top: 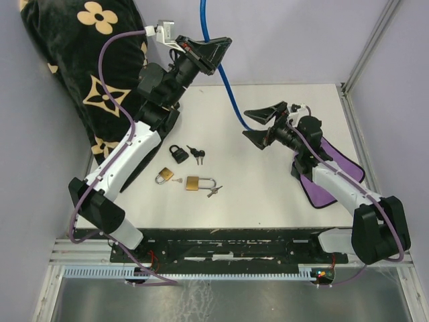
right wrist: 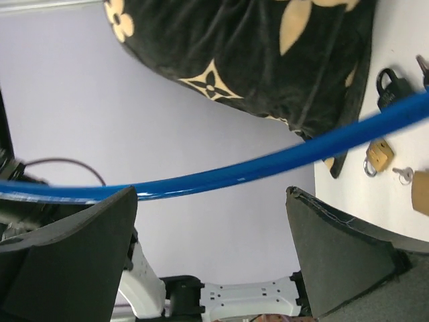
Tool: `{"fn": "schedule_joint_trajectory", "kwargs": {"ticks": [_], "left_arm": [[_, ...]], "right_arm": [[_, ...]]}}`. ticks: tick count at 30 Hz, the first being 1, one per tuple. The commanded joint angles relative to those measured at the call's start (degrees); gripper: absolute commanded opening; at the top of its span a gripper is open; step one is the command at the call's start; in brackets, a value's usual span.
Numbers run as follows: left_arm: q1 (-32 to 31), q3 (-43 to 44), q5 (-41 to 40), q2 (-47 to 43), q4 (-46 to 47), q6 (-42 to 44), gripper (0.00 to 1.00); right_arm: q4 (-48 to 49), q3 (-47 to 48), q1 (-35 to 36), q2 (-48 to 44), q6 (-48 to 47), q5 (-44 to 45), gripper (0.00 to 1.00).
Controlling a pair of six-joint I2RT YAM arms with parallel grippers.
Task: Lock with the key
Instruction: Lock the lock.
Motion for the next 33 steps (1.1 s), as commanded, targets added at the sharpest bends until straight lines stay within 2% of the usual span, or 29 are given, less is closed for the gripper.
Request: {"fn": "schedule_joint_trajectory", "kwargs": {"ticks": [1,5,8,12,18,24,26,31,33], "left_arm": [[-2.37,4.60,-4.28,-0.03,4.26,3.74,0.03],[-2.97,5.24,-5.65,0.00,1.44,7.27,0.03],[-3.00,3.83,-5.68,-0.17,1.82,7.78,0.03],[-3.08,2.66,-4.80,0.25,4.25,5.16,0.03],[-3.61,2.91,-4.87,0.46,4.77,4.96,0.03],[-4.28,1.69,-3.43,0.95,7.05,1.54,0.03],[-4.57,1.06,-2.98,0.74,7.39,0.82,0.03],[-4.77,-3.71,-2.37,-1.85,8.36,0.33,0.03],[-4.77,-6.46,-2.53,-3.69,7.57,1.74,0.03]], "right_arm": [[-12.44,7.10,0.14,0.73,2.93,0.51,0.99],[-3.03,6.37,-5.27,-0.17,12.85,-3.27,1.00],[-2.25,6.54,-9.14,-1.15,16.30,-4.54,1.00],[-8.55,6.21,-7.72,0.05,13.94,-3.48,0.99],[-9.90,6.03,-4.58,0.80,15.22,-4.59,0.98],[-11.29,8.16,-3.65,3.85,14.72,-1.67,0.94],[-10.32,9.29,-3.61,5.12,15.13,-0.72,0.86],[-1.45,10.82,-4.43,7.57,15.38,2.52,0.40],[-2.18,12.49,-5.56,7.15,10.50,2.38,0.15]]}}
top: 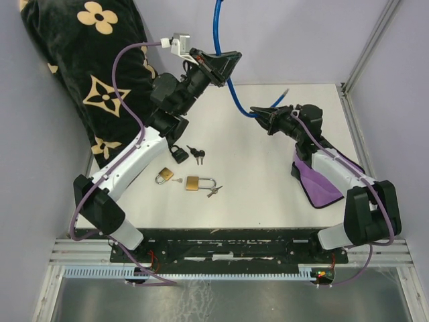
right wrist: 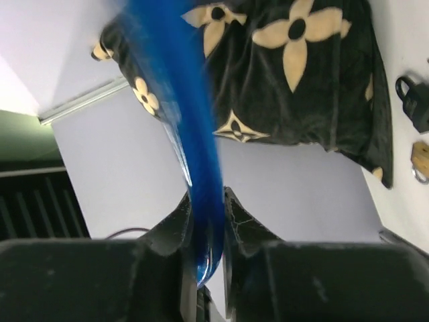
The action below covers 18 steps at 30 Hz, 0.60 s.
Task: Lock with the key
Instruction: Lock the lock.
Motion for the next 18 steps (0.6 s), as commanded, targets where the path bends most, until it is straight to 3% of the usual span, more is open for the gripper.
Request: {"fn": "schedule_joint_trajectory", "kwargs": {"ticks": [1,3,6,10,18], "left_arm": [[-0.35,-4.59,0.36,-5.69,3.70,0.40,0.03],[-0.31,-6.81,0.54,-7.28,0.66,2.62,0.03],[-0.08,-9.78,1.48,-9.34,-4.68,5.64,0.03],[1.61,-13.29,7.78,-10.75,-7.32,6.08,0.03],[5.26,-13.76,30.39,-6.13,3.11,-5.65,0.03]], "right_arm": [[5.70,6.03,-2.21,-1.18,-8.35,2.66,0.06],[-0.17,9.40,-3.24,-3.40,-21.48,3.82,0.02],[-14.73,18.83,-2.75,-5.73,-51.44,2.72,0.02],[-30.45,28.69,-0.90,-6.48,-78.45,-1.34,0.02],[-45.78,32.79,5.20,-9.07,-105.29,0.36,0.02]]}}
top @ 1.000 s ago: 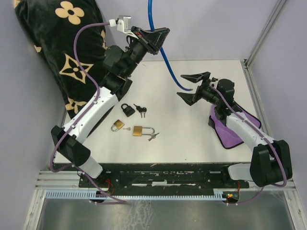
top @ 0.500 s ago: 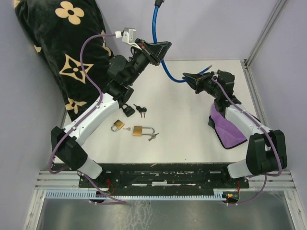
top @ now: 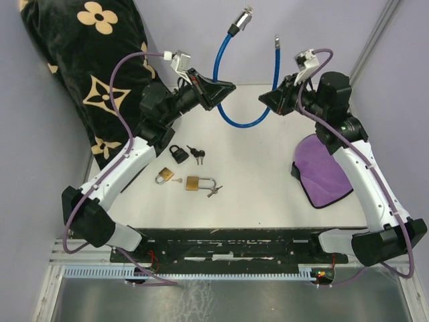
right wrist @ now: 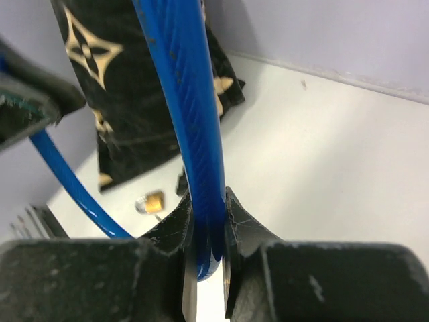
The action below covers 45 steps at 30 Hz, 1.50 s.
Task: Lock with the key
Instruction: Lock the lock.
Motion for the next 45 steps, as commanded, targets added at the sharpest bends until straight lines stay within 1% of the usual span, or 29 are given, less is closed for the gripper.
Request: {"fn": "schedule_joint_trajectory", "kwargs": {"ticks": [1,3,8,12,15,18,22,25,29,31,37,45], "left_arm": [[0.75,1.28,16.01,3.68,10.36,-8.62,0.03],[0.77,1.79,19.18,4.88,12.69,-11.42,0.03],[0.77,1.06,23.84,6.83,25.09,-21.99,0.03],[0.97,-0.47,23.72,7.18,31.51,-27.58,0.03],[1.11,-1.52,22.93,6.84,35.52,-30.27,0.03],[1.16,-1.60,23.61,7.32,38.32,-33.34,0.03],[1.11,-2.19,24.64,7.92,40.56,-36.86,0.03],[1.18,-2.43,25.24,7.77,41.02,-37.45,0.03],[1.20,-2.08,26.14,8.16,41.86,-38.99,0.03],[1.18,-2.24,26.48,8.65,43.74,-40.46,0.03],[1.07,-2.13,27.47,9.77,46.56,-43.48,0.03],[1.06,-1.86,28.38,10.46,47.89,-45.36,0.03]], "right_arm": [[-9.78,0.92,4.40,-2.31,-21.85,-0.80,0.02],[-11.60,1.00,5.28,-2.80,-24.74,-0.71,0.02],[-13.79,0.68,5.89,-3.10,-27.15,1.72,0.02],[-11.35,-1.33,5.83,-5.68,-25.97,3.26,0.02],[-11.69,-1.28,5.63,-6.71,-24.61,6.36,0.02],[-11.16,-0.95,5.04,-7.34,-22.86,6.22,0.02],[-11.39,1.99,5.03,-6.33,-21.04,5.12,0.02],[-11.57,3.69,5.04,-5.74,-19.74,4.69,0.02],[-11.58,4.54,4.95,-5.27,-18.76,6.06,0.02],[-11.62,5.19,4.89,-5.05,-18.65,6.26,0.02],[-12.02,7.18,4.79,-3.70,-17.74,5.61,0.02],[-11.99,8.45,4.87,-2.94,-17.10,4.03,0.02]]}}
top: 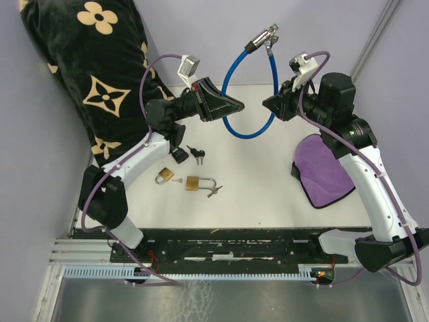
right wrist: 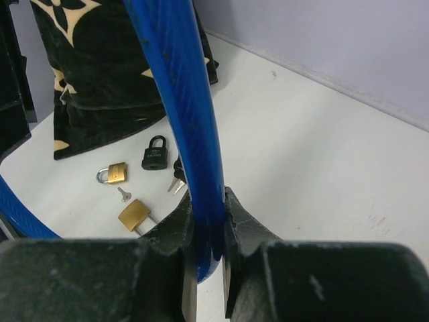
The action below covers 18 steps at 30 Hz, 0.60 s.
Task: Lock with the key
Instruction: Lock the lock.
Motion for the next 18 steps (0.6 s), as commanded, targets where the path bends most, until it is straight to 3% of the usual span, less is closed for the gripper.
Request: {"fn": "schedule_joint_trajectory", "kwargs": {"ticks": [1,8,18], "left_arm": [[-0.10,1.18,0.67,0.00,5.97,-4.39,0.03],[-0.12,1.50,0.55,1.79,12.98,-10.65,0.03],[-0.25,1.63,0.32,2.51,13.29,-11.71,0.03]], "right_arm": [[1.94,3.38,0.16,0.41,0.34,-1.97,0.02],[0.63,3.49,0.14,1.05,-0.20,-1.77,0.02],[1.92,2.85,0.16,-0.99,-1.25,-4.35,0.02]]}}
